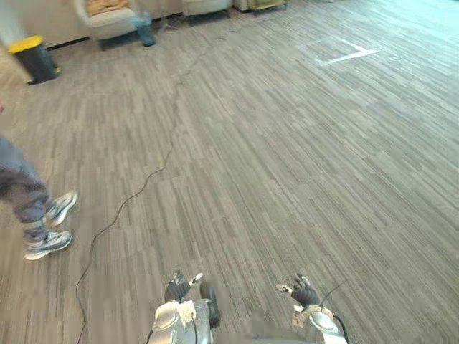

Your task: Pick up cushions and gather them together orderly.

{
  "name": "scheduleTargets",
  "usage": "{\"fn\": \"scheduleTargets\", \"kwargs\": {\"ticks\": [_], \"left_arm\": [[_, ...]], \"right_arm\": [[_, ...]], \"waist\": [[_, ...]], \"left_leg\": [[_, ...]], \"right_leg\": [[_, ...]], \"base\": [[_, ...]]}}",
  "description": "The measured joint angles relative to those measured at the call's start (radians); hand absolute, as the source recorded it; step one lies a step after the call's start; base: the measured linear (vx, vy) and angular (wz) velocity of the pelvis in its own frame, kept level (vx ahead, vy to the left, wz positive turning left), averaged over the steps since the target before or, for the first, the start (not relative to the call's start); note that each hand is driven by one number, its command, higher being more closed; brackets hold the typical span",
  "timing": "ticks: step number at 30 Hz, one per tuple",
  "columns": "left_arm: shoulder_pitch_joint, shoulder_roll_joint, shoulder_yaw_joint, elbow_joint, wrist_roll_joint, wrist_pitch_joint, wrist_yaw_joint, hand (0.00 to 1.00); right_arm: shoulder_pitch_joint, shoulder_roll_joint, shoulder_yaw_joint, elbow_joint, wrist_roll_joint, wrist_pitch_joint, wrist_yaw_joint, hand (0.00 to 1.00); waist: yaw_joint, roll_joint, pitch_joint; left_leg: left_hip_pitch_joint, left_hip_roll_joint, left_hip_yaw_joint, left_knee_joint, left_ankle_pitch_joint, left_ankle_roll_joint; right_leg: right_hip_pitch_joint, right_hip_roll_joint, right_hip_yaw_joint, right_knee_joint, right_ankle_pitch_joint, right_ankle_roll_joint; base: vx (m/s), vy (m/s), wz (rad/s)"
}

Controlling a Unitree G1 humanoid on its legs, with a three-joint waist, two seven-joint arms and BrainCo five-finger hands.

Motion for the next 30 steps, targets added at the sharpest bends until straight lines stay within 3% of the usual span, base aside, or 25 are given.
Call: {"fn": "scheduleTargets", "kwargs": {"ticks": [2, 3, 4, 5, 7, 9, 10, 11, 12, 13, 14, 15, 16, 18, 19, 20, 22, 24, 26, 27, 28, 30], "left_arm": [[-0.008, 0.002, -0.019, 0.023, 0.001, 0.002, 0.000, 0.00], [-0.020, 0.004, -0.042, 0.033, 0.002, 0.005, 0.001, 0.00], [-0.031, 0.001, -0.067, 0.056, 0.001, 0.013, 0.003, 0.00], [-0.048, -0.002, -0.092, 0.081, 0.002, 0.024, 0.010, 0.00], [-0.080, -0.004, -0.132, 0.099, 0.001, 0.024, 0.012, 0.00], [-0.132, -0.003, -0.150, 0.123, 0.008, 0.023, 0.012, 0.00], [-0.138, -0.004, -0.154, 0.128, 0.008, 0.023, 0.012, 0.00], [-0.143, -0.006, -0.167, 0.137, 0.009, 0.023, 0.012, 0.00], [-0.143, -0.012, -0.167, 0.140, 0.009, 0.023, 0.012, 0.00], [-0.138, -0.013, -0.168, 0.140, 0.010, 0.022, 0.011, 0.00], [-0.137, -0.015, -0.167, 0.143, 0.010, 0.022, 0.012, 0.00], [-0.133, -0.021, -0.160, 0.157, 0.013, 0.024, 0.009, 0.00], [-0.143, -0.019, -0.154, 0.167, 0.030, 0.026, 0.011, 0.00], [-0.132, -0.024, -0.139, 0.164, 0.045, 0.027, 0.010, 0.00], [-0.126, -0.022, -0.130, 0.161, 0.047, 0.027, 0.009, 0.00], [-0.117, -0.022, -0.108, 0.140, 0.047, 0.027, 0.010, 0.00], [-0.105, -0.021, -0.108, 0.103, 0.045, 0.022, 0.009, 0.00], [-0.101, -0.021, -0.111, 0.076, 0.044, 0.020, 0.009, 0.00], [-0.083, -0.021, -0.108, 0.071, 0.044, 0.020, 0.010, 0.00], [-0.079, -0.020, -0.114, 0.051, 0.044, 0.015, 0.010, 0.00], [-0.075, -0.020, -0.118, 0.049, 0.042, 0.001, 0.010, 0.00], [-0.076, -0.020, -0.122, 0.052, 0.035, -0.011, 0.011, 0.00]], "right_arm": [[0.015, 0.010, 0.003, -0.003, -0.001, -0.001, 0.001, 0.00], [0.023, 0.016, 0.009, -0.005, -0.002, -0.002, 0.001, 0.00], [0.018, 0.015, 0.016, -0.010, -0.009, -0.002, 0.010, 0.00], [0.017, 0.005, 0.015, -0.031, -0.009, -0.009, 0.010, 0.00], [0.020, -0.002, 0.013, -0.070, -0.008, -0.017, 0.007, 0.00], [0.013, 0.002, -0.024, -0.092, -0.008, -0.030, 0.008, 0.00], [0.005, 0.001, -0.028, -0.093, -0.008, -0.030, 0.008, 0.00], [-0.004, -0.006, -0.051, -0.092, -0.008, -0.030, 0.007, 0.00], [-0.003, -0.018, -0.052, -0.087, -0.008, -0.030, 0.006, 0.00], [-0.001, -0.022, -0.051, -0.083, -0.005, -0.030, 0.007, 0.00], [0.001, -0.024, -0.053, -0.082, -0.002, -0.031, 0.008, 0.00], [-0.039, -0.048, -0.054, -0.081, -0.006, -0.025, 0.011, 0.00], [-0.046, -0.048, -0.058, -0.088, -0.009, -0.024, 0.011, 0.00], [-0.049, -0.041, -0.050, -0.087, -0.012, -0.012, 0.010, 0.00], [-0.050, -0.041, -0.041, -0.086, -0.012, -0.010, 0.009, 0.00], [-0.050, -0.037, -0.005, -0.086, -0.011, -0.009, 0.008, 0.00], [-0.046, -0.030, 0.027, -0.086, -0.007, -0.009, 0.008, 0.00], [-0.048, -0.032, 0.022, -0.086, -0.007, -0.009, 0.008, 0.00], [-0.053, -0.037, 0.018, -0.087, -0.007, -0.008, 0.006, 0.00], [-0.051, -0.044, 0.015, -0.087, -0.007, -0.007, 0.006, 0.00], [-0.051, -0.046, 0.014, -0.086, -0.007, -0.009, 0.006, 0.00], [-0.052, -0.049, -0.009, -0.057, -0.007, -0.013, 0.006, 0.00]], "waist": [[-0.007, -0.032, -0.008], [-0.013, -0.018, 0.007], [-0.013, -0.008, 0.016], [-0.023, 0.003, 0.022], [-0.051, 0.024, 0.033], [-0.082, 0.035, 0.047], [-0.084, 0.039, 0.051], [-0.085, 0.056, 0.065], [-0.087, 0.071, 0.074], [-0.091, 0.067, 0.073], [-0.094, 0.066, 0.076], [-0.099, 0.115, 0.083], [-0.113, 0.115, 0.103], [-0.107, 0.130, 0.116], [-0.105, 0.128, 0.119], [-0.091, 0.108, 0.133], [-0.070, 0.065, 0.144], [-0.053, 0.070, 0.143], [-0.052, 0.076, 0.144], [-0.047, 0.076, 0.146], [-0.036, 0.076, 0.145], [-0.027, 0.099, 0.133]], "left_leg": [[0.071, -0.004, 0.050, 0.026, -0.071, 0.022], [0.136, -0.004, 0.059, 0.004, -0.108, 0.017], [0.230, -0.003, 0.077, -0.047, -0.154, -0.021], [0.303, -0.003, 0.100, -0.081, -0.178, -0.020], [0.405, -0.001, 0.111, -0.147, -0.189, -0.017], [0.501, 0.009, 0.144, -0.187, -0.188, -0.017], [0.521, 0.012, 0.152, -0.188, -0.188, -0.017], [0.581, 0.023, 0.171, -0.194, -0.188, -0.017], [0.618, 0.027, 0.185, -0.207, -0.188, -0.018], [0.670, 0.006, 0.198, -0.223, -0.185, -0.025], [0.691, 0.000, 0.199, -0.224, -0.184, -0.037], [0.724, 0.056, 0.216, -0.200, -0.133, -0.126], [0.693, 0.095, 0.180, -0.065, -0.050, -0.183], [0.536, 0.227, 0.059, 0.384, 0.136, -0.111], [0.484, 0.251, 0.032, 0.511, 0.134, -0.109], [0.395, 0.282, -0.001, 0.721, 0.084, -0.131], [0.264, 0.280, 0.006, 0.805, -0.001, -0.125], [0.121, 0.285, 0.022, 0.745, -0.070, -0.101], [0.021, 0.249, 0.031, 0.576, -0.119, -0.077], [-0.015, 0.178, 0.021, 0.361, -0.118, -0.079], [-0.030, 0.104, -0.035, 0.128, -0.093, -0.107], [-0.070, 0.051, -0.115, -0.078, -0.041, -0.146]], "right_leg": [[-0.078, -0.009, -0.014, 0.227, 0.078, 0.120], [-0.148, -0.002, -0.053, 0.398, 0.182, 0.216], [-0.253, -0.001, -0.115, 0.613, 0.226, 0.211], [-0.334, 0.002, -0.172, 0.730, 0.193, 0.156], [-0.452, 0.001, -0.301, 0.781, 0.150, 0.101], [-0.608, -0.021, -0.447, 0.666, 0.121, 0.061], [-0.629, -0.028, -0.475, 0.614, 0.123, 0.056], [-0.665, -0.036, -0.539, 0.461, 0.146, 0.030], [-0.676, -0.034, -0.573, 0.328, 0.192, -0.001], [-0.677, -0.035, -0.582, 0.118, 0.314, -0.019], [-0.676, -0.035, -0.581, 0.107, 0.423, -0.076], [-0.677, -0.003, -0.599, 0.187, 0.380, -0.140], [-0.661, 0.001, -0.600, 0.254, 0.295, -0.141], [-0.544, 0.054, -0.564, 0.209, 0.229, -0.140], [-0.503, 0.074, -0.547, 0.184, 0.223, -0.142], [-0.380, 0.104, -0.498, 0.114, 0.222, -0.142], [-0.198, 0.113, -0.421, -0.018, 0.217, -0.141], [-0.100, 0.124, -0.365, -0.118, 0.197, -0.134], [-0.018, 0.126, -0.312, -0.167, 0.185, -0.130], [0.034, 0.118, -0.262, -0.180, 0.171, -0.117], [0.069, 0.105, -0.213, -0.180, 0.153, -0.102], [0.104, 0.116, -0.118, -0.179, 0.133, -0.068]], "base": [[0.78, 0.280, -1.03], [0.71, 0.294, -1.09], [0.64, 0.269, -1.09], [0.72, 0.294, -0.87], [0.57, 0.212, -0.32], [0.59, 0.146, -0.04], [0.63, 0.049, -0.07], [0.66, -0.012, -0.14], [0.82, -0.048, -0.09], [0.71, -0.057, -0.01], [0.76, -0.079, -0.31], [0.79, -0.133, -0.26], [0.92, -0.250, -0.34], [0.77, -0.284, -0.37], [0.69, -0.212, -0.91], [0.67, -0.172, -1.04], [0.65, -0.137, -1.02], [0.51, -0.024, -0.93], [0.56, 0.027, -0.80], [0.60, 0.096, -0.93], [0.62, 0.133, -1.04], [0.66, 0.233, -1.43]]}}
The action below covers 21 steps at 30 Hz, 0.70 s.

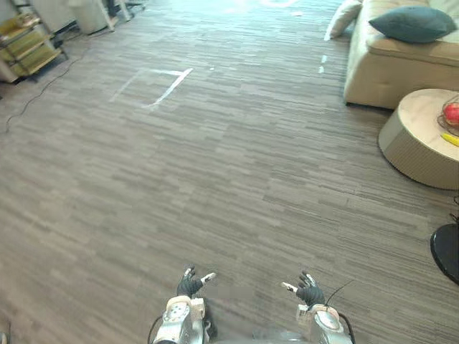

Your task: Pick up cushions and gather them together orderly.

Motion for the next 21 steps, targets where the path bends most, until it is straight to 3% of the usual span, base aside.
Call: {"fn": "scheduleTargets", "kwargs": {"ticks": [1, 2, 3, 4, 5, 6, 7, 8, 9, 10, 11, 12, 13, 14, 15, 16, 17, 20, 21], "left_arm": [[0.007, 0.000, 0.007, 0.003, -0.001, -0.003, 0.001, 0.00], [0.009, 0.000, 0.009, -0.001, -0.004, -0.005, 0.000, 0.00], [0.019, 0.014, 0.033, 0.000, -0.007, -0.006, 0.000, 0.00], [0.019, 0.020, 0.043, 0.002, -0.008, -0.004, 0.000, 0.00], [0.019, 0.034, 0.047, 0.008, -0.008, -0.004, -0.001, 0.00], [0.017, 0.036, 0.046, 0.019, -0.009, -0.004, 0.000, 0.00], [-0.002, 0.039, 0.040, 0.044, -0.008, 0.003, 0.003, 0.00], [-0.008, 0.039, 0.039, 0.064, -0.008, 0.014, 0.004, 0.00], [-0.007, 0.028, 0.035, 0.083, -0.008, 0.020, 0.005, 0.00], [-0.006, 0.023, 0.030, 0.089, -0.008, 0.021, 0.006, 0.00], [-0.009, 0.016, -0.005, 0.107, -0.008, 0.024, 0.007, 0.00], [-0.014, 0.018, -0.017, 0.112, -0.009, 0.024, 0.007, 0.00], [-0.023, 0.021, -0.017, 0.119, -0.008, 0.025, 0.007, 0.00], [-0.026, 0.020, -0.019, 0.122, -0.008, 0.025, 0.007, 0.00], [-0.031, 0.018, -0.027, 0.128, -0.008, 0.023, 0.005, 0.00], [-0.030, 0.017, -0.030, 0.132, -0.008, 0.022, 0.003, 0.00], [-0.030, 0.002, -0.031, 0.152, -0.008, 0.024, 0.003, 0.00], [-0.036, -0.005, -0.030, 0.146, 0.005, 0.025, -0.001, 0.00], [-0.036, -0.005, -0.030, 0.141, 0.014, 0.026, 0.000, 0.00]], "right_arm": [[0.012, 0.002, 0.001, 0.015, 0.000, 0.000, 0.001, 0.00], [0.025, 0.006, 0.002, 0.016, 0.000, 0.002, 0.001, 0.00], [0.047, 0.030, 0.010, 0.014, -0.002, 0.002, 0.001, 0.00], [0.061, 0.042, 0.010, 0.013, -0.002, 0.002, 0.001, 0.00], [0.092, 0.048, 0.009, 0.015, -0.004, 0.003, 0.001, 0.00], [0.099, 0.050, 0.010, 0.021, -0.010, 0.003, 0.001, 0.00], [0.096, 0.051, 0.017, 0.026, -0.012, 0.002, 0.002, 0.00], [0.089, 0.046, 0.027, 0.027, -0.011, 0.000, 0.006, 0.00], [0.063, 0.035, 0.033, 0.020, -0.013, -0.002, 0.009, 0.00], [0.063, 0.028, 0.033, 0.008, -0.022, -0.003, 0.015, 0.00], [0.057, -0.005, 0.035, 0.007, -0.025, -0.026, 0.020, 0.00], [0.042, -0.015, 0.035, 0.012, -0.023, -0.034, 0.021, 0.00], [0.035, -0.017, 0.031, 0.012, -0.021, -0.034, 0.022, 0.00], [0.035, -0.017, 0.031, 0.012, -0.020, -0.035, 0.023, 0.00], [0.032, -0.016, 0.031, 0.011, -0.020, -0.036, 0.023, 0.00], [0.032, -0.017, 0.028, 0.013, -0.015, -0.035, 0.023, 0.00], [0.016, -0.029, 0.025, 0.019, -0.011, -0.035, 0.023, 0.00], [0.005, -0.029, 0.010, 0.018, -0.004, -0.023, 0.025, 0.00], [0.016, -0.024, -0.001, 0.013, -0.002, -0.011, 0.024, 0.00]], "waist": [[0.006, 0.015, -0.012], [0.020, 0.009, -0.023], [0.021, -0.046, -0.054], [0.014, -0.073, -0.059], [0.012, -0.124, -0.069], [0.006, -0.140, -0.068], [-0.016, -0.135, -0.058], [-0.021, -0.134, -0.056], [-0.028, -0.102, -0.037], [-0.032, -0.087, -0.033], [-0.051, -0.040, -0.035], [-0.052, -0.020, -0.029], [-0.063, -0.027, -0.031], [-0.068, -0.032, -0.033], [-0.080, -0.045, -0.034], [-0.095, -0.062, -0.035], [-0.093, -0.018, -0.034], [-0.100, -0.007, -0.038], [-0.116, -0.005, -0.037]], "left_leg": [[-0.005, -0.002, -0.005, -0.036, 0.022, 0.046], [0.004, 0.001, -0.008, 0.000, 0.095, 0.101], [0.016, -0.024, 0.038, 0.058, 0.113, 0.137], [0.030, -0.039, 0.060, 0.073, 0.093, 0.152], [0.084, -0.079, 0.095, 0.089, 0.022, 0.144], [0.122, -0.105, 0.094, 0.085, -0.018, 0.141], [0.185, -0.123, 0.083, 0.061, -0.061, 0.144], [0.238, -0.126, 0.083, 0.040, -0.088, 0.141], [0.343, -0.113, 0.097, -0.006, -0.122, 0.136], [0.374, -0.105, 0.097, -0.020, -0.129, 0.131], [0.461, -0.075, 0.097, -0.066, -0.162, 0.131], [0.520, -0.063, 0.101, -0.094, -0.162, 0.130], [0.572, -0.054, 0.107, -0.107, -0.161, 0.129], [0.590, -0.051, 0.104, -0.110, -0.161, 0.129], [0.644, -0.050, 0.091, -0.124, -0.162, 0.128], [0.703, -0.057, 0.069, -0.135, -0.176, 0.106], [0.730, -0.019, 0.066, -0.136, -0.178, 0.093], [0.712, -0.015, 0.039, -0.078, -0.023, 0.081], [0.689, 0.018, 0.013, 0.048, 0.077, 0.062]], "right_leg": [[0.036, 0.003, 0.048, 0.010, -0.016, 0.022], [0.048, -0.012, 0.079, 0.035, -0.037, 0.022], [0.031, -0.059, 0.098, 0.128, -0.064, 0.064], [0.016, -0.082, 0.099, 0.183, -0.064, 0.067], [-0.065, -0.117, 0.076, 0.405, -0.012, 0.135], [-0.127, -0.125, 0.049, 0.567, 0.096, 0.208], [-0.228, -0.140, 0.007, 0.766, 0.269, 0.279], [-0.302, -0.141, -0.025, 0.886, 0.217, 0.232], [-0.399, -0.133, -0.078, 0.986, 0.117, 0.177], [-0.429, -0.130, -0.101, 0.993, 0.094, 0.167], [-0.541, -0.119, -0.190, 0.975, 0.038, 0.147], [-0.613, -0.114, -0.230, 0.922, 0.000, 0.114], [-0.685, -0.115, -0.263, 0.811, -0.015, 0.109], [-0.710, -0.115, -0.271, 0.740, -0.011, 0.109], [-0.732, -0.115, -0.266, 0.547, 0.043, 0.108], [-0.732, -0.121, -0.248, 0.407, 0.219, 0.073], [-0.714, -0.098, -0.277, 0.440, 0.181, 0.026], [-0.703, -0.117, -0.284, 0.520, 0.117, -0.028], [-0.612, -0.121, -0.306, 0.483, 0.095, -0.029]], "base": [[0.72, 0.296, -1.73], [0.98, 0.381, -1.67], [0.69, 0.263, -1.14], [0.84, 0.292, -0.97], [0.63, 0.242, -0.43], [0.93, 0.354, -0.25], [0.86, 0.313, 0.00], [0.81, 0.240, -0.22], [0.63, 0.163, -0.34], [0.62, 0.156, -0.31], [0.64, 0.135, -0.07], [0.80, 0.101, 0.07], [0.68, 0.022, 0.16], [0.68, -0.083, 0.43], [0.72, -0.180, 0.64], [0.91, -0.226, 0.54], [0.90, -0.243, 0.23], [0.62, -0.197, 0.24], [0.68, -0.241, 0.62]]}}
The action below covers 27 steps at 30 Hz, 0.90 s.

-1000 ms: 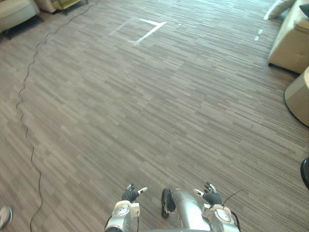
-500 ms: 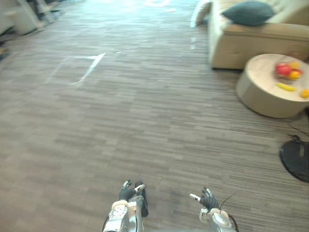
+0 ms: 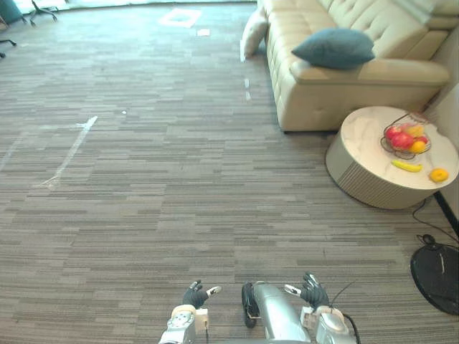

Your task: Pick up cushions and gather them together orderly.

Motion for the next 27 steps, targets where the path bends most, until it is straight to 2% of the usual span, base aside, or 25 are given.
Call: {"fn": "scheduleTargets", "kwargs": {"ticks": [1, 2, 3, 4, 5, 6, 8, 9, 10, 12, 13, 14, 15, 16, 17, 18, 19, 20, 21, 22, 23, 24, 25, 26, 27], "left_arm": [[0.002, 0.001, 0.011, -0.014, 0.001, 0.001, 0.000, 0.00], [0.006, 0.002, 0.016, -0.027, 0.001, 0.000, -0.001, 0.00], [0.016, 0.004, 0.035, -0.053, 0.003, -0.005, -0.003, 0.00], [0.029, 0.004, 0.051, -0.068, 0.009, -0.006, -0.002, 0.00], [0.038, 0.004, 0.059, -0.075, 0.010, -0.006, -0.001, 0.00], [0.063, 0.004, 0.068, -0.084, 0.014, -0.005, -0.001, 0.00], [0.082, 0.004, 0.071, -0.120, 0.017, -0.012, -0.001, 0.00], [0.087, 0.004, 0.083, -0.127, 0.017, -0.016, 0.000, 0.00], [0.087, 0.003, 0.088, -0.126, 0.017, -0.018, 0.000, 0.00], [0.087, 0.003, 0.085, -0.126, 0.017, -0.022, 0.000, 0.00], [0.087, 0.003, 0.086, -0.126, 0.016, -0.024, 0.000, 0.00], [0.088, 0.003, 0.085, -0.126, 0.017, -0.030, 0.000, 0.00], [0.088, 0.001, 0.086, -0.122, 0.016, -0.031, 0.000, 0.00], [0.088, 0.000, 0.086, -0.121, 0.016, -0.031, 0.000, 0.00], [0.088, 0.008, 0.086, -0.110, 0.016, -0.028, 0.000, 0.00], [0.090, 0.009, 0.084, -0.099, 0.018, -0.029, 0.000, 0.00], [0.090, 0.010, 0.083, -0.097, 0.018, -0.029, -0.002, 0.00], [0.087, 0.017, 0.069, -0.092, 0.017, -0.028, -0.002, 0.00], [0.081, 0.028, 0.054, -0.080, 0.017, -0.028, -0.002, 0.00], [0.077, 0.033, 0.048, -0.071, 0.017, -0.027, -0.001, 0.00], [0.065, 0.035, 0.044, -0.042, 0.017, -0.013, 0.000, 0.00], [0.058, 0.032, 0.027, -0.030, 0.017, -0.011, 0.000, 0.00], [0.060, 0.030, -0.006, -0.012, 0.017, -0.008, 0.000, 0.00], [0.060, 0.030, -0.017, -0.005, 0.017, -0.008, 0.000, 0.00], [0.056, 0.031, -0.028, 0.000, 0.017, -0.004, 0.000, 0.00]], "right_arm": [[0.013, 0.011, 0.008, -0.002, 0.000, 0.003, 0.001, 0.00], [0.018, 0.013, 0.011, -0.001, 0.000, 0.005, 0.002, 0.00], [0.020, 0.017, 0.025, -0.001, 0.000, 0.006, 0.002, 0.00], [0.019, 0.020, 0.036, 0.000, 0.000, 0.013, 0.003, 0.00], [0.019, 0.022, 0.037, 0.000, 0.000, 0.014, 0.003, 0.00], [0.018, 0.026, 0.037, -0.001, 0.000, 0.015, 0.002, 0.00], [0.028, 0.025, 0.036, 0.001, -0.003, 0.017, 0.002, 0.00], [0.026, 0.026, 0.026, 0.009, -0.010, 0.019, 0.004, 0.00], [0.027, 0.026, 0.024, 0.010, -0.012, 0.020, 0.004, 0.00], [0.035, 0.022, 0.007, 0.032, -0.027, 0.023, 0.001, 0.00], [0.034, 0.022, 0.003, 0.036, -0.026, 0.022, 0.000, 0.00], [0.037, 0.019, -0.001, 0.043, -0.027, 0.022, -0.002, 0.00], [0.048, 0.012, -0.003, 0.049, -0.027, 0.022, -0.002, 0.00], [0.049, 0.014, -0.003, 0.053, -0.028, 0.023, -0.002, 0.00], [0.057, 0.019, -0.003, 0.065, -0.028, 0.022, -0.001, 0.00], [0.067, 0.025, -0.012, 0.086, -0.028, 0.017, 0.001, 0.00], [0.068, 0.026, -0.015, 0.094, -0.028, 0.017, 0.001, 0.00], [0.064, 0.026, -0.016, 0.128, -0.029, 0.016, 0.001, 0.00], [0.059, 0.023, -0.012, 0.140, -0.030, 0.016, 0.004, 0.00], [0.054, 0.022, -0.012, 0.137, -0.030, 0.014, 0.006, 0.00], [0.041, 0.008, -0.010, 0.118, -0.030, 0.006, 0.010, 0.00], [0.038, -0.003, -0.010, 0.110, -0.029, 0.000, 0.011, 0.00], [0.038, -0.018, -0.010, 0.085, -0.029, -0.006, 0.013, 0.00], [0.039, -0.017, -0.010, 0.073, -0.029, -0.008, 0.013, 0.00], [0.038, -0.017, -0.012, 0.051, -0.029, -0.011, 0.013, 0.00]], "waist": [[0.001, 0.000, 0.000], [0.004, -0.003, 0.001], [0.011, -0.007, 0.001], [0.025, -0.006, 0.007], [0.030, -0.006, 0.008], [0.040, -0.009, 0.010], [0.055, -0.007, 0.009], [0.071, -0.005, 0.009], [0.075, -0.005, 0.009], [0.076, -0.004, 0.007], [0.076, -0.003, 0.007], [0.077, 0.001, 0.002], [0.079, 0.013, -0.009], [0.080, 0.014, -0.016], [0.076, -0.029, -0.048], [0.075, -0.056, -0.064], [0.075, -0.064, -0.067], [0.076, -0.091, -0.069], [0.076, -0.093, -0.067], [0.077, -0.093, -0.065], [0.074, -0.085, -0.054], [0.074, -0.058, -0.043], [0.065, -0.044, -0.040], [0.055, -0.033, -0.036], [0.035, -0.021, -0.027]], "left_leg": [[-0.057, 0.042, -0.031, 0.187, 0.065, -0.040], [-0.101, 0.065, -0.024, 0.307, 0.056, -0.053], [-0.190, 0.111, 0.015, 0.529, 0.012, -0.057], [-0.260, 0.148, 0.069, 0.662, -0.047, -0.042], [-0.291, 0.159, 0.103, 0.699, -0.077, -0.031], [-0.346, 0.161, 0.163, 0.711, -0.129, 0.000], [-0.423, 0.150, 0.241, 0.611, -0.180, 0.009], [-0.456, 0.126, 0.279, 0.446, -0.192, 0.012], [-0.469, 0.111, 0.281, 0.376, -0.192, 0.012], [-0.520, 0.051, 0.270, 0.074, -0.143, 0.004], [-0.528, 0.047, 0.270, 0.048, -0.135, 0.005], [-0.566, 0.034, 0.276, -0.018, -0.108, 0.011], [-0.577, 0.021, 0.254, -0.045, -0.031, 0.067], [-0.572, 0.011, 0.246, -0.043, 0.004, 0.080], [-0.557, -0.051, 0.225, -0.039, 0.008, 0.118], [-0.540, -0.099, 0.211, -0.026, -0.031, 0.142], [-0.532, -0.114, 0.206, -0.020, -0.044, 0.142], [-0.484, -0.154, 0.189, 0.000, -0.103, 0.139], [-0.439, -0.173, 0.178, 0.001, -0.162, 0.138], [-0.416, -0.179, 0.172, 0.000, -0.182, 0.138], [-0.335, -0.182, 0.163, -0.017, -0.226, 0.128], [-0.273, -0.179, 0.162, -0.046, -0.244, 0.123], [-0.201, -0.173, 0.152, -0.096, -0.257, 0.116], [-0.168, -0.170, 0.142, -0.118, -0.263, 0.111], [-0.103, -0.162, 0.125, -0.153, -0.272, 0.105]], "right_leg": [[0.103, 0.009, 0.006, -0.081, -0.012, 0.019], [0.156, 0.020, 0.016, -0.129, -0.021, 0.028], [0.247, 0.044, 0.051, -0.217, -0.049, 0.025], [0.304, 0.063, 0.078, -0.256, -0.059, 0.009], [0.333, 0.064, 0.089, -0.276, -0.071, -0.002], [0.390, 0.063, 0.118, -0.316, -0.079, -0.003], [0.455, 0.057, 0.162, -0.370, -0.085, -0.002], [0.485, 0.044, 0.195, -0.386, -0.089, 0.006], [0.499, 0.039, 0.210, -0.392, -0.091, 0.015], [0.595, 0.006, 0.259, -0.461, -0.118, 0.046], [0.609, 0.002, 0.264, -0.473, -0.121, 0.050], [0.653, -0.012, 0.276, -0.514, -0.133, 0.072], [0.679, -0.014, 0.287, -0.510, -0.149, 0.099], [0.687, -0.020, 0.290, -0.506, -0.150, 0.102], [0.680, -0.073, 0.299, -0.443, -0.144, 0.112], [0.664, -0.103, 0.297, -0.352, -0.117, 0.159], [0.656, -0.109, 0.299, -0.313, -0.106, 0.176], [0.611, -0.112, 0.314, -0.111, -0.033, 0.264], [0.525, -0.091, 0.360, 0.120, 0.092, 0.403], [0.485, -0.081, 0.368, 0.215, 0.113, 0.417], [0.377, -0.071, 0.342, 0.411, 0.084, 0.378], [0.299, -0.071, 0.308, 0.481, 0.040, 0.325], [0.191, -0.069, 0.246, 0.517, -0.009, 0.283], [0.144, -0.069, 0.222, 0.514, -0.025, 0.270], [0.053, -0.063, 0.181, 0.471, -0.063, 0.233]], "base": [[0.64, -0.223, 0.53], [0.46, -0.128, 0.23], [0.37, -0.104, -0.14], [0.28, -0.082, -0.31], [0.29, -0.053, -0.49], [0.28, -0.015, -0.52], [0.34, 0.025, -0.75], [0.31, 0.079, -0.87], [0.43, 0.137, -1.05], [0.50, 0.215, -0.76], [0.55, 0.291, -0.54], [0.59, 0.329, -0.51], [0.62, 0.338, -0.49], [0.81, 0.398, -0.28], [0.82, 0.395, 0.16], [0.69, 0.326, 0.29], [0.68, 0.311, 0.63], [0.64, 0.257, 0.49], [0.64, 0.257, 0.41], [0.57, 0.163, 0.08], [0.45, 0.114, -0.08], [0.76, 0.202, -0.05], [0.53, 0.143, 0.04], [0.64, 0.123, 0.37], [0.57, 0.009, 0.59]]}}
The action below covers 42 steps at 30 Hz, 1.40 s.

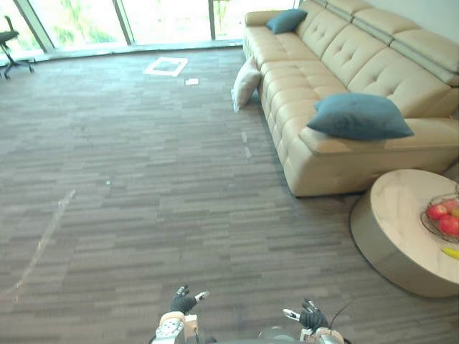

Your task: Pick up cushions and gather them together orderly.

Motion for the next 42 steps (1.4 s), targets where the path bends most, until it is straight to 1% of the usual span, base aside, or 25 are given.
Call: {"fn": "scheduleTargets", "kwargs": {"ticks": [3, 4, 5, 7, 8, 10, 11, 12, 14, 17, 19, 21, 23, 24, 25, 27, 28, 29, 31, 34, 37, 38, 39, 40, 42], "left_arm": [[-0.008, -0.005, -0.004, 0.005, 0.000, 0.008, -0.001, 0.00], [-0.007, -0.008, -0.005, 0.003, 0.000, 0.010, -0.001, 0.00], [-0.005, -0.008, -0.004, 0.004, 0.000, 0.011, -0.001, 0.00], [-0.002, -0.029, -0.002, 0.001, 0.001, 0.012, -0.011, 0.00], [-0.008, -0.029, -0.001, 0.001, 0.001, 0.012, -0.010, 0.00], [-0.018, -0.031, 0.013, -0.005, 0.001, 0.012, -0.012, 0.00], [-0.010, -0.026, 0.036, -0.019, 0.001, 0.012, -0.018, 0.00], [0.004, -0.026, 0.067, -0.041, 0.003, 0.012, -0.017, 0.00], [0.030, -0.026, 0.075, -0.082, 0.009, 0.010, -0.017, 0.00], [0.035, -0.025, 0.076, -0.120, 0.019, 0.009, -0.017, 0.00], [0.038, -0.026, 0.075, -0.145, 0.019, -0.001, -0.015, 0.00], [0.043, -0.025, 0.073, -0.143, 0.019, -0.012, -0.015, 0.00], [0.047, -0.025, 0.075, -0.154, 0.018, -0.012, -0.014, 0.00], [0.054, -0.022, 0.077, -0.150, 0.019, -0.011, -0.014, 0.00], [0.050, -0.005, 0.076, -0.125, 0.020, -0.008, -0.016, 0.00], [0.049, 0.003, 0.071, -0.115, 0.022, -0.011, -0.017, 0.00], [0.028, 0.014, 0.044, -0.091, 0.021, -0.010, -0.016, 0.00], [0.007, 0.027, 0.032, -0.064, 0.021, -0.004, -0.015, 0.00], [-0.008, 0.035, -0.002, -0.003, 0.021, 0.015, -0.009, 0.00], [-0.022, 0.036, -0.023, 0.015, 0.021, 0.015, -0.010, 0.00], [-0.031, 0.028, -0.022, 0.014, 0.021, 0.015, -0.010, 0.00], [-0.029, 0.016, -0.021, 0.011, 0.020, 0.015, -0.011, 0.00], [-0.032, 0.009, -0.021, 0.011, 0.021, 0.016, -0.010, 0.00], [-0.028, -0.016, -0.022, 0.007, 0.021, 0.013, -0.014, 0.00], [-0.037, -0.028, -0.022, -0.006, 0.021, 0.012, -0.015, 0.00]], "right_arm": [[0.012, -0.007, -0.001, -0.008, 0.000, 0.001, 0.001, 0.00], [0.034, 0.004, 0.000, -0.009, 0.002, 0.003, -0.003, 0.00], [0.049, 0.007, 0.001, -0.006, 0.001, 0.003, -0.004, 0.00], [0.040, -0.023, 0.001, -0.013, 0.000, 0.016, -0.005, 0.00], [0.040, -0.023, 0.001, -0.015, 0.000, 0.017, -0.005, 0.00], [0.042, -0.023, 0.001, -0.015, 0.000, 0.024, -0.006, 0.00], [0.043, -0.024, 0.002, -0.016, 0.000, 0.030, -0.007, 0.00], [0.042, -0.022, 0.009, -0.022, 0.001, 0.031, -0.008, 0.00], [0.050, -0.009, 0.018, -0.047, 0.003, 0.032, -0.010, 0.00], [0.050, -0.007, 0.018, -0.055, 0.003, 0.032, -0.015, 0.00], [0.047, 0.007, 0.007, -0.054, 0.002, 0.033, -0.015, 0.00], [0.049, 0.012, 0.008, -0.051, 0.002, 0.032, -0.015, 0.00], [0.062, 0.012, 0.011, -0.049, 0.001, 0.033, -0.016, 0.00], [0.083, 0.015, 0.016, -0.048, 0.000, 0.034, -0.015, 0.00], [0.105, 0.035, 0.012, -0.047, -0.001, 0.034, -0.015, 0.00], [0.108, 0.050, 0.009, -0.024, -0.002, 0.034, -0.014, 0.00], [0.097, 0.055, 0.009, -0.001, -0.003, 0.034, -0.012, 0.00], [0.085, 0.054, 0.010, 0.006, -0.009, 0.033, -0.013, 0.00], [0.050, 0.017, 0.019, 0.017, -0.022, 0.022, -0.014, 0.00], [0.047, -0.003, 0.038, 0.004, -0.036, 0.011, -0.016, 0.00], [0.047, 0.001, 0.036, -0.016, -0.035, 0.005, -0.017, 0.00], [0.048, 0.004, 0.038, -0.017, -0.035, 0.007, -0.017, 0.00], [0.052, 0.004, 0.037, -0.016, -0.034, 0.008, -0.017, 0.00], [0.029, -0.022, 0.021, -0.018, -0.036, 0.012, -0.017, 0.00], [0.016, -0.015, 0.019, -0.044, -0.038, 0.016, -0.015, 0.00]], "waist": [[-0.014, -0.016, 0.009], [-0.015, -0.026, 0.009], [-0.016, -0.030, 0.008], [-0.015, 0.015, -0.001], [-0.019, 0.016, 0.001], [-0.026, 0.020, 0.005], [-0.015, 0.023, 0.009], [-0.006, 0.027, 0.020], [0.011, 0.008, 0.019], [0.034, 0.012, 0.016], [0.052, 0.004, 0.015], [0.052, 0.008, 0.011], [0.059, 0.004, 0.002], [0.067, -0.026, -0.033], [0.055, -0.060, -0.061], [0.048, -0.085, -0.065], [0.043, -0.107, -0.056], [0.036, -0.108, -0.042], [0.026, -0.073, -0.018], [-0.006, -0.039, -0.011], [-0.025, -0.053, 0.001], [-0.026, -0.061, 0.002], [-0.029, -0.056, 0.009], [-0.022, -0.005, 0.018], [-0.023, -0.010, 0.026]], "left_leg": [[0.112, 0.031, -0.055, -0.040, -0.010, 0.008], [0.147, 0.038, -0.085, -0.042, -0.019, -0.007], [0.164, 0.036, -0.103, -0.039, -0.026, -0.020], [0.148, 0.111, -0.138, 0.062, 0.021, -0.096], [0.126, 0.119, -0.157, 0.111, 0.037, -0.092], [0.032, 0.175, -0.187, 0.360, 0.127, -0.116], [-0.056, 0.237, -0.196, 0.607, 0.179, -0.149], [-0.130, 0.300, -0.167, 0.813, 0.150, -0.133], [-0.230, 0.342, -0.097, 0.901, 0.105, -0.111], [-0.365, 0.338, -0.008, 0.736, 0.054, -0.093], [-0.434, 0.234, 0.001, 0.367, 0.073, -0.098], [-0.456, 0.187, -0.015, 0.184, 0.118, -0.118], [-0.472, 0.171, -0.003, 0.157, 0.181, -0.076], [-0.462, 0.136, 0.018, 0.185, 0.265, -0.035], [-0.443, 0.097, 0.019, 0.213, 0.219, -0.013], [-0.418, 0.065, 0.012, 0.230, 0.180, -0.006], [-0.356, 0.029, -0.012, 0.204, 0.119, -0.007], [-0.312, 0.013, -0.021, 0.182, 0.092, -0.005], [-0.109, 0.008, -0.036, 0.095, 0.038, -0.012], [0.024, 0.038, -0.056, 0.003, 0.038, -0.012], [0.126, 0.043, -0.073, -0.062, 0.037, -0.012], [0.168, 0.040, -0.074, -0.069, 0.021, -0.026], [0.196, 0.047, -0.078, -0.067, 0.007, -0.045], [0.212, 0.083, -0.068, -0.055, 0.013, -0.059], [0.205, 0.090, -0.080, -0.015, 0.091, -0.092]], "right_leg": [[-0.136, 0.017, -0.069, -0.342, 0.010, -0.060], [-0.134, 0.026, -0.061, -0.546, 0.096, -0.073], [-0.131, 0.032, -0.056, -0.567, 0.204, -0.090], [-0.127, 0.042, -0.099, -0.464, 0.092, -0.129], [-0.115, 0.040, -0.107, -0.460, 0.073, -0.130], [-0.038, 0.042, -0.136, -0.492, 0.031, -0.145], [0.067, 0.072, -0.137, -0.565, 0.018, -0.161], [0.184, 0.098, -0.133, -0.644, 0.006, -0.182], [0.299, 0.102, -0.126, -0.720, -0.025, -0.202], [0.393, 0.097, -0.101, -0.796, -0.046, -0.196], [0.468, 0.053, -0.067, -0.838, -0.076, -0.164], [0.532, 0.031, -0.042, -0.885, -0.105, -0.129], [0.588, 0.007, -0.011, -0.907, -0.130, -0.087], [0.595, -0.038, 0.019, -0.856, -0.140, -0.059], [0.564, -0.080, 0.026, -0.750, -0.119, -0.021], [0.510, -0.090, 0.052, -0.588, -0.057, 0.006], [0.420, -0.075, 0.092, -0.342, 0.114, 0.069], [0.362, -0.070, 0.106, -0.198, 0.198, 0.110], [0.171, -0.044, 0.045, 0.057, 0.082, 0.018], [-0.010, 0.014, -0.054, -0.056, -0.027, -0.054], [-0.142, 0.041, -0.086, -0.374, 0.013, -0.080], [-0.144, 0.041, -0.091, -0.570, 0.149, -0.093], [-0.128, 0.041, -0.105, -0.567, 0.214, -0.137], [-0.122, 0.067, -0.134, -0.522, 0.165, -0.158], [-0.121, 0.052, -0.146, -0.454, 0.093, -0.174]], "base": [[0.62, -0.122, 0.76], [0.69, -0.234, 0.94], [0.75, -0.253, 0.60], [0.76, -0.286, 0.33], [0.61, -0.290, 0.50], [0.45, -0.241, 0.33], [0.61, -0.284, -0.08], [0.50, -0.222, -0.15], [0.43, -0.162, -0.18], [0.39, -0.044, -0.29], [0.60, 0.106, -0.51], [0.59, 0.215, -0.59], [0.68, 0.316, -0.62], [0.90, 0.358, -0.33], [0.90, 0.346, -0.10], [0.64, 0.243, 0.34], [0.53, 0.197, 0.37], [0.75, 0.222, 0.33], [0.69, 0.166, -0.03], [0.61, 0.049, 0.38], [0.61, -0.116, 0.49], [0.85, -0.231, 0.58], [0.73, -0.169, 0.27], [0.44, -0.080, 0.06], [0.57, -0.197, 0.14]]}}
